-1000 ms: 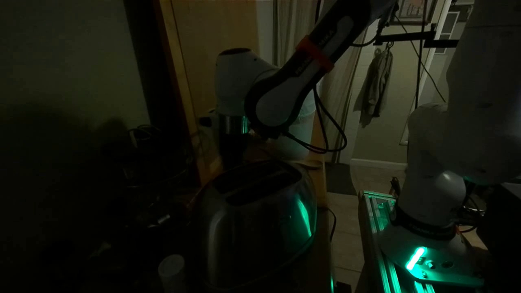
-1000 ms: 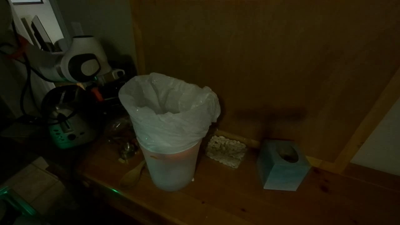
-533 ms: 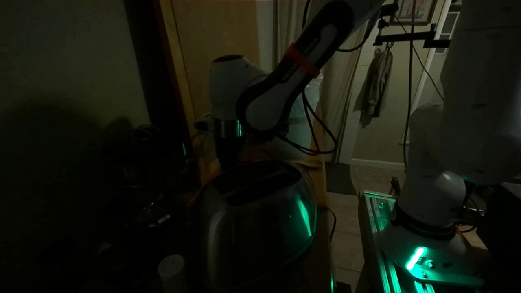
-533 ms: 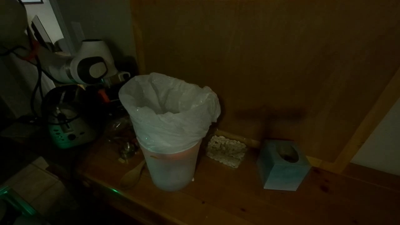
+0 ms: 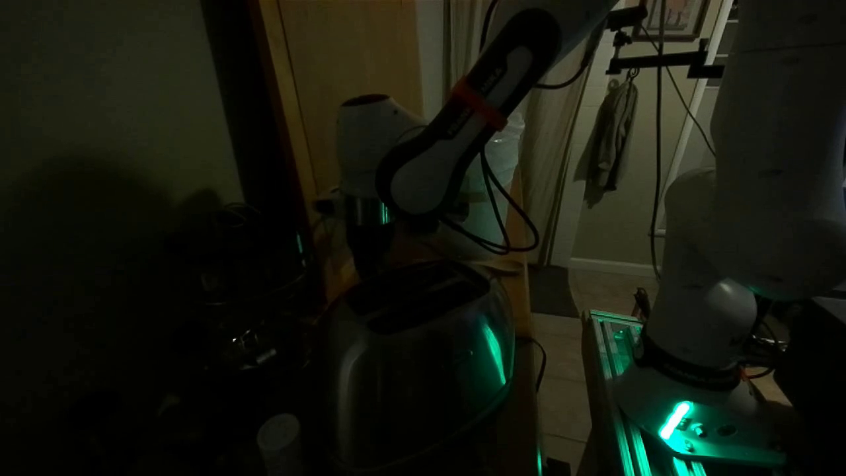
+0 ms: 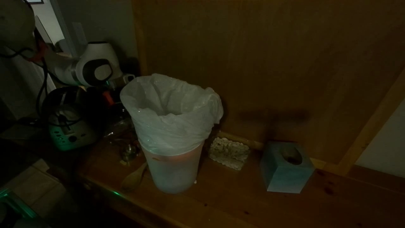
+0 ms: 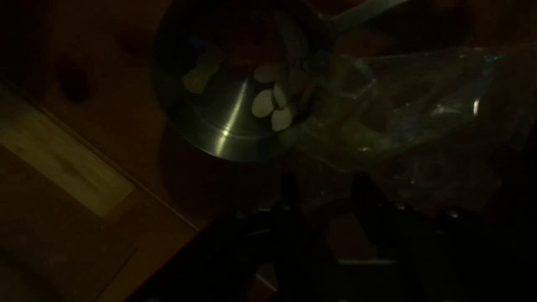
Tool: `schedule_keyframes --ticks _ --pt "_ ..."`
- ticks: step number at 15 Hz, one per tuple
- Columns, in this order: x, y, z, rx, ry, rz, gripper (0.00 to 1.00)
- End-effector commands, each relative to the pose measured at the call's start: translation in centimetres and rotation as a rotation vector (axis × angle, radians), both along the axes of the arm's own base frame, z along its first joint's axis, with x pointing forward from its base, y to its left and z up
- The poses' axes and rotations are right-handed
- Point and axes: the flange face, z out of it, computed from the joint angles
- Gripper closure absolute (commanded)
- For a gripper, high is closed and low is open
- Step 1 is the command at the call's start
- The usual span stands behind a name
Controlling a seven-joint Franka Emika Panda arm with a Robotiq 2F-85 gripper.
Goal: Pick up a plastic bag on the left and put it in the clear bucket
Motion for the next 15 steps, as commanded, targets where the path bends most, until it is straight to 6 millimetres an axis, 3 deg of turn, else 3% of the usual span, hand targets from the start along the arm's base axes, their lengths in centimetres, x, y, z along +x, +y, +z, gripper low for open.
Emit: schedule_keyframes --ticks 1,3,9,15 --pt "1.1 -0.2 0.4 0.024 -0.019 -0.010 0.92" --pt "1.2 -0.3 0.5 0.026 -0.024 -0.014 1.00" --pt "1.3 -0.3 1.7 0.040 -0.034 -0.027 1.00" --pt "1.2 -0.2 6.7 0.006 -0.111 -0.051 1.00"
